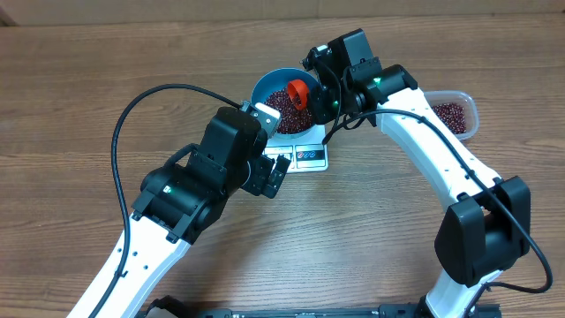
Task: Scoop item into bowl and weigh 150g on scale
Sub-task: 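Tilt the scoop and shake beans slowly into the teal bowl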
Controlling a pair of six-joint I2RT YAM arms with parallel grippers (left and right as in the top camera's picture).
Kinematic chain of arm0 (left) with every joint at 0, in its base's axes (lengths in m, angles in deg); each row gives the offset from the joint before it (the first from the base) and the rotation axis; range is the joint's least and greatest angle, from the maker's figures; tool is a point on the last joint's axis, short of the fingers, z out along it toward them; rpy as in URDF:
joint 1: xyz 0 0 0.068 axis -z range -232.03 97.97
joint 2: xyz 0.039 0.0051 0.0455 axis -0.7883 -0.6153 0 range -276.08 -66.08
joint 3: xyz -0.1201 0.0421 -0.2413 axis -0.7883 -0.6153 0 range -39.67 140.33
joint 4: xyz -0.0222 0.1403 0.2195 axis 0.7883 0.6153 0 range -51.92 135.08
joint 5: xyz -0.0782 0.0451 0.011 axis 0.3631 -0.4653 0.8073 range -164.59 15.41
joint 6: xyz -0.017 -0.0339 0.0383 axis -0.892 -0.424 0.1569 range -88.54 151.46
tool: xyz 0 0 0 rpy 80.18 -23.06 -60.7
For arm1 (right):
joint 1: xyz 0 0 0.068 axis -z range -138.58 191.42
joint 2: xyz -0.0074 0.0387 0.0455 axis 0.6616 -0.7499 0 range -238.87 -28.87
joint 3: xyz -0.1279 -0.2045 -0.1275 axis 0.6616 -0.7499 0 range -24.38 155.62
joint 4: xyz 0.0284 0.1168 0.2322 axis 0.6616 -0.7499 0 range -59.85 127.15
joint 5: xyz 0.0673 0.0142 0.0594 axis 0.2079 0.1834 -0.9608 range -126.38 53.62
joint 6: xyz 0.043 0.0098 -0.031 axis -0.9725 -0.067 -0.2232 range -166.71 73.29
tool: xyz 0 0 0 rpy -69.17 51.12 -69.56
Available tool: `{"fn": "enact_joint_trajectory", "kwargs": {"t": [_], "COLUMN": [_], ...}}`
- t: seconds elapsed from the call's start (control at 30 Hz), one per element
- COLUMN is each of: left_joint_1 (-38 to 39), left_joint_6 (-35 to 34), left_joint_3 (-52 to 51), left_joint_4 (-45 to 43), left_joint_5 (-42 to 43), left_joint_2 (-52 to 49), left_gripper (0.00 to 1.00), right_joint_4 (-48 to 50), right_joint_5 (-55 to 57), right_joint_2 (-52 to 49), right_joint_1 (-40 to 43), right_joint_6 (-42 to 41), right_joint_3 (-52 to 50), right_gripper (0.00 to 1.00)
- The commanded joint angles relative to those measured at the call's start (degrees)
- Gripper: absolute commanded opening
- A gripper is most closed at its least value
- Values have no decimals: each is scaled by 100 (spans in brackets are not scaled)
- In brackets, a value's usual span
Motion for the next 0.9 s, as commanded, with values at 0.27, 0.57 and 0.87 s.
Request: {"fn": "enact_joint_trajectory", "kwargs": {"t": [0.27, 0.57, 0.87], "left_joint_1": [-35, -35, -35], "left_joint_6": [109, 109, 109], "left_joint_3": [87, 87, 87], "left_joint_4": [-11, -11, -11], "left_joint_5": [70, 70, 70], "left_joint_2": [-20, -20, -20], "left_gripper": [100, 100, 100], "right_joint_4": [31, 28, 4], "right_joint_5": [33, 33, -669], "right_joint_2": [229, 229, 229], "right_joint_1": [-26, -28, 24], "right_joint_6": [15, 15, -374], "right_joint_3": [175, 175, 175], "right_gripper": [4, 4, 4]}}
